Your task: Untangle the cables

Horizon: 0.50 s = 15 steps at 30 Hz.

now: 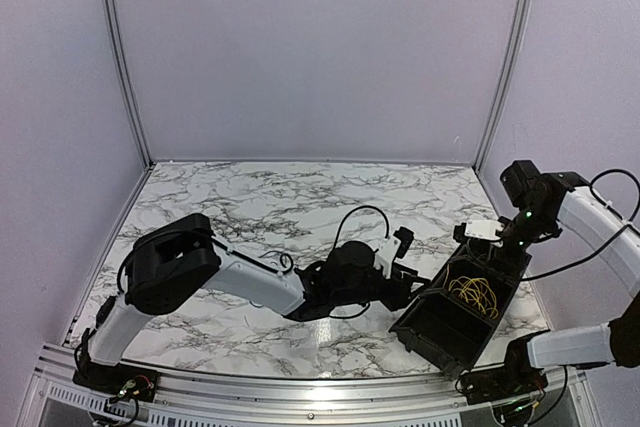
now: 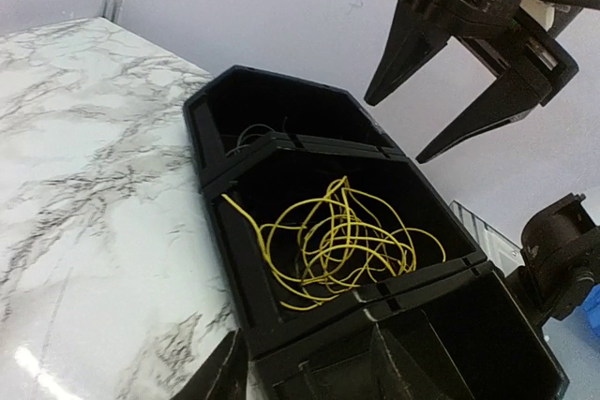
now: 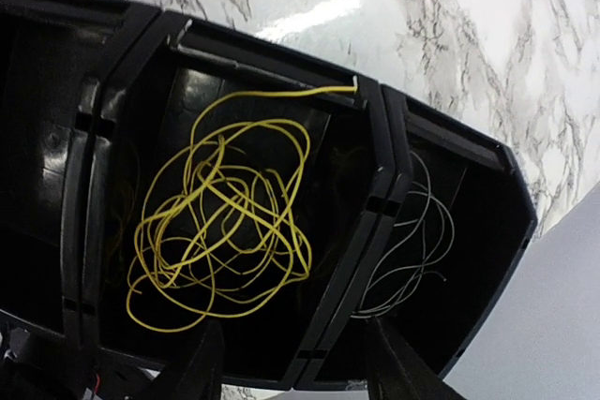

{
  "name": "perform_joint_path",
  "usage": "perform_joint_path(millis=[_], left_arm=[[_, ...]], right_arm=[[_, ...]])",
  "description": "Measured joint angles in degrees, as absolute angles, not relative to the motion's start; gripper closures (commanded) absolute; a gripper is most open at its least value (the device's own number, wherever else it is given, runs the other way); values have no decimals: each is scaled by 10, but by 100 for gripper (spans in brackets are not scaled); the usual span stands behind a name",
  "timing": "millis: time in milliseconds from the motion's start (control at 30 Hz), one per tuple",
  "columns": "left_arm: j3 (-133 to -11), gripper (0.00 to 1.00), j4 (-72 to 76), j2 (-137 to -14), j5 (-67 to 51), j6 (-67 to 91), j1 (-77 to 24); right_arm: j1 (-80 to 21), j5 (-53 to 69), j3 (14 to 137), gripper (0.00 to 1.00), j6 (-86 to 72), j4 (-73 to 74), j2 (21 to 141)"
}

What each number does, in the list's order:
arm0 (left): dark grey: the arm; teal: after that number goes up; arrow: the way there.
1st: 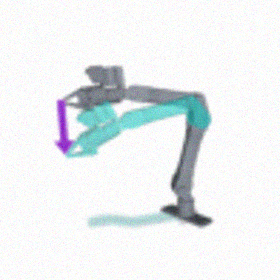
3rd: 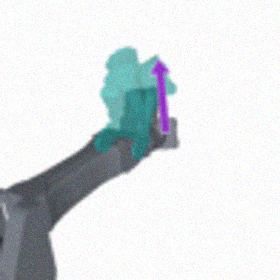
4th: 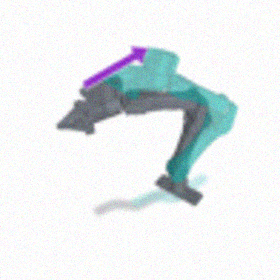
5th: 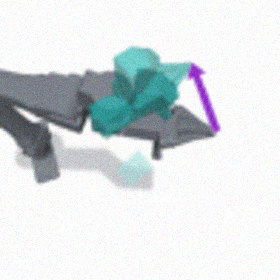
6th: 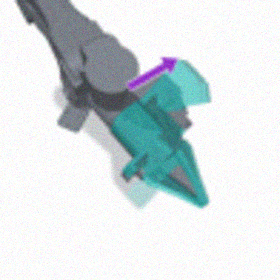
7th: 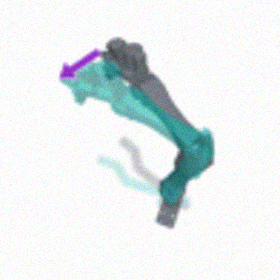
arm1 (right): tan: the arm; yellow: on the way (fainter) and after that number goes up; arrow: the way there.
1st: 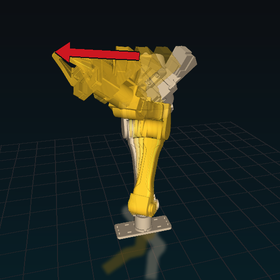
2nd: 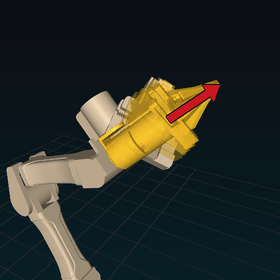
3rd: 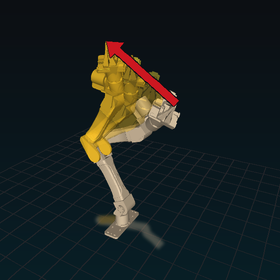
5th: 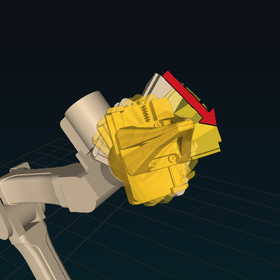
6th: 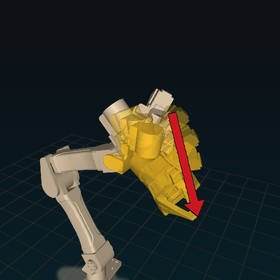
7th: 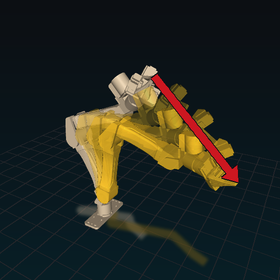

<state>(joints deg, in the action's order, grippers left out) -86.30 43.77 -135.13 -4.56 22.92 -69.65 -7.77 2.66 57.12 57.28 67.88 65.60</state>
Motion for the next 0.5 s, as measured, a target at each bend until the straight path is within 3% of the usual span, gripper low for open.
perform_joint_path(millis=[267,500], left_arm=[[-664,50,446,-1189,-3,282,-620],[-521,50,364,-1039,65,298,-563]], right_arm=[[-78,131,653,45,565,680,660],[-127,252,656,47,480,581,713]])
